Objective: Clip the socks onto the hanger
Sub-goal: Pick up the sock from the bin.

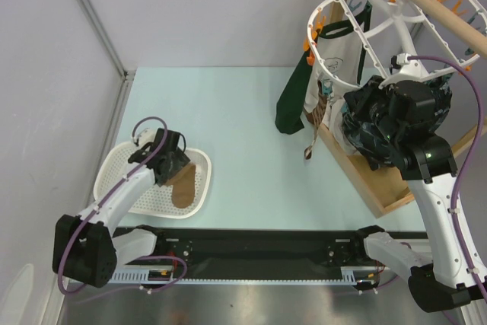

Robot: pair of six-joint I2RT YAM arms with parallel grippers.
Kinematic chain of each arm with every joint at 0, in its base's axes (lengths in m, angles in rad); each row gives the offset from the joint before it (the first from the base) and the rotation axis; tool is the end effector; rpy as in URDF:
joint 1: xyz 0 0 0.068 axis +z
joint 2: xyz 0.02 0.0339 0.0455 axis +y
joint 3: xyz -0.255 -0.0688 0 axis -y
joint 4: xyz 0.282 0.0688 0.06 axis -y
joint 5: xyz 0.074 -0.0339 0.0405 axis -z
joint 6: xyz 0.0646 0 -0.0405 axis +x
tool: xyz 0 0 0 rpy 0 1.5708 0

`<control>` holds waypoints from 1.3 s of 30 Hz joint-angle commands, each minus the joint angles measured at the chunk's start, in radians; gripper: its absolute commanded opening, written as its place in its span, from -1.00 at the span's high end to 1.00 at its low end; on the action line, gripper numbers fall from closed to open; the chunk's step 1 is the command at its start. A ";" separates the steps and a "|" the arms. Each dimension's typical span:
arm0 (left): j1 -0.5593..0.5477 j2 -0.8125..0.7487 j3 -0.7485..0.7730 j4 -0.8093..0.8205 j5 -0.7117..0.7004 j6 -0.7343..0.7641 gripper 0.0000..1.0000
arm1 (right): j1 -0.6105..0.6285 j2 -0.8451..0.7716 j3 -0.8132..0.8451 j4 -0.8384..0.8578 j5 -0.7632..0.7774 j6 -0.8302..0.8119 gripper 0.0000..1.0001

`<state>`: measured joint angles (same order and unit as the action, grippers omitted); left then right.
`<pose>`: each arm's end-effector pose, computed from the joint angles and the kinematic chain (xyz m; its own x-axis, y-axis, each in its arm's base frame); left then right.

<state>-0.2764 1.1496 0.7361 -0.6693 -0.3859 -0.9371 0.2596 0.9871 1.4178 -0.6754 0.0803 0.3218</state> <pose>0.2576 -0.0478 0.1696 -0.5701 -0.6143 -0.5455 -0.6356 0.7505 -0.1810 0.2381 0.0579 0.4650 -0.2793 0.2520 -0.9266 -0.0973 0.9525 0.2884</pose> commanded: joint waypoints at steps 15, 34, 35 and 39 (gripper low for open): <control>0.121 0.189 -0.018 0.001 0.166 -0.471 -0.53 | -0.002 -0.016 -0.002 0.007 -0.031 0.002 1.00; -0.048 -0.255 0.034 0.118 -0.022 0.044 1.00 | 0.000 -0.010 -0.005 -0.003 -0.066 -0.012 1.00; -0.084 -0.293 0.028 0.179 0.004 0.102 1.00 | 0.000 -0.010 -0.008 -0.004 -0.071 -0.013 1.00; -0.265 -0.372 0.008 0.485 0.206 0.396 1.00 | 0.000 -0.013 -0.014 -0.001 -0.108 -0.007 1.00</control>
<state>-0.4438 0.8047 0.7162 -0.4316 -0.3019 -0.8303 0.2592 0.9825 1.4086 -0.6807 0.0254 0.3214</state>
